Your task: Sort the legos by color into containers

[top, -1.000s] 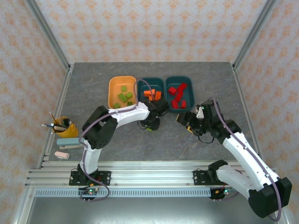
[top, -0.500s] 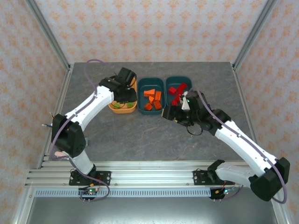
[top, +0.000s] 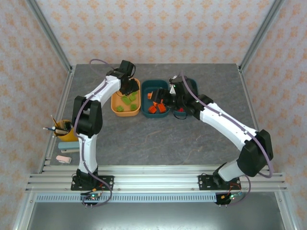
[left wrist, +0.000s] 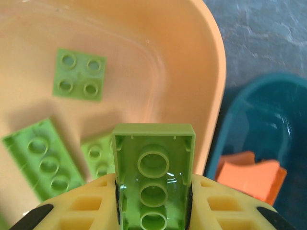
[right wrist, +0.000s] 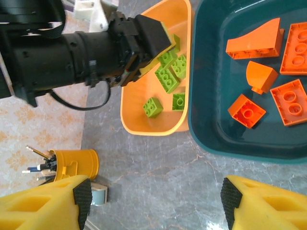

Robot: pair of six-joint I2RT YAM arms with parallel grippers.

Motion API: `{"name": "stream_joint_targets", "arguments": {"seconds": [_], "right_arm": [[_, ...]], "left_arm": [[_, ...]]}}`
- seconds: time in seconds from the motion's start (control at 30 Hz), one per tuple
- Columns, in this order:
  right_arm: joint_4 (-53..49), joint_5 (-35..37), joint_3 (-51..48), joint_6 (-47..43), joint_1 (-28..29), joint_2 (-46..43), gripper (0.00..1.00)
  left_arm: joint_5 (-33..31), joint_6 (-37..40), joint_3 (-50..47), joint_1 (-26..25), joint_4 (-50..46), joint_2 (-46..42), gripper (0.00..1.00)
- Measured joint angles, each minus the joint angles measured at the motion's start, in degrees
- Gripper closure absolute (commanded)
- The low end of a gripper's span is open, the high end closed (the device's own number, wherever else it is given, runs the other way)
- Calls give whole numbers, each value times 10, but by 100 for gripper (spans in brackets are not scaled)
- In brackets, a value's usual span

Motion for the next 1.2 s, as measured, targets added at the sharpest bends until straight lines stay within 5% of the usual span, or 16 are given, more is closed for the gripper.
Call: {"name": "stream_joint_targets", "arguments": {"seconds": [0.37,0.83,1.2], "right_arm": [[34,8,7,25,-8,37,26],[54,33,15,26,-18,41,26],[68,85,13,-32,-17,-17,25]], "left_arm": [[26,-18,78,22,2,81,65],[37,-31,104,24,-6,102,41],[18,-39,-45,23,-5,-106,31]]}}
